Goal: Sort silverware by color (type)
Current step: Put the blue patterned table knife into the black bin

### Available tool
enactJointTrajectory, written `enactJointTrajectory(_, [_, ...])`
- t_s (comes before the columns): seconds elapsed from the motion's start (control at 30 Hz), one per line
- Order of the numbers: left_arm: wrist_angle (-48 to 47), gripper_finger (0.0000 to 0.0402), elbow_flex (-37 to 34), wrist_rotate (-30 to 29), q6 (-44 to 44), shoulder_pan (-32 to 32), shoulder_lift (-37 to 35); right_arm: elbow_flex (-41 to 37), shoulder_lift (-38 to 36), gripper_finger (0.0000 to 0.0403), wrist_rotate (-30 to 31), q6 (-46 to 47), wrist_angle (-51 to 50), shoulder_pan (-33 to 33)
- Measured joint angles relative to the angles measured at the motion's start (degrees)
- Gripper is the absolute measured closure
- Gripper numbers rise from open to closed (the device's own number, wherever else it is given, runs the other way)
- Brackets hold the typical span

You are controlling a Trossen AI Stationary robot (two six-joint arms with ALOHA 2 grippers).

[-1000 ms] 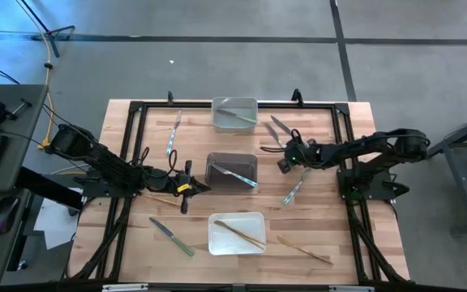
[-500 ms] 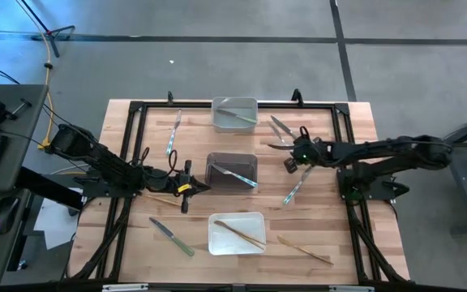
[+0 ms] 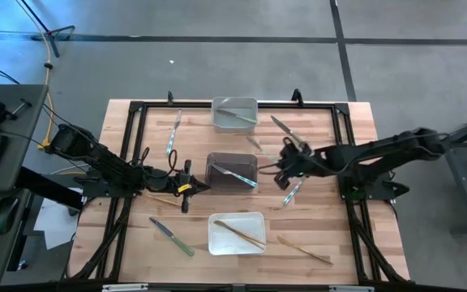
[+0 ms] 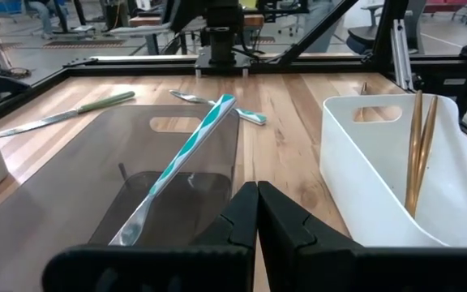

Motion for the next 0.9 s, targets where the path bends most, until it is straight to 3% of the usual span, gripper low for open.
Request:
enactJointTrajectory(0.17, [0.0,0.0401,0.0,-0.72,0.31,0.0,0.0,14.17,12.24,0.0387,-4.29,-1.54,-7.34,0.14])
enactJointTrajectory(0.27, [0.0,0.0401,0.0,-0.74,0.32,-0.02,0.0,21.18,19.09,0.0387,-9.86,-2.95,-9.51,-1.23])
enactJointTrajectory(0.5, [0.0,0.0401,0.0,-0.76,0.01,-0.02,0.0,33.31,31.11,0.0392,-14.27,-3.77,-18.64,-5.09])
enactJointTrajectory(0.9, [0.0,0.0401,0.0,-0.76,-0.04,-0.02,0.0,35.37,36.67,0.0392,-20.03,-5.57,-17.56,-8.14])
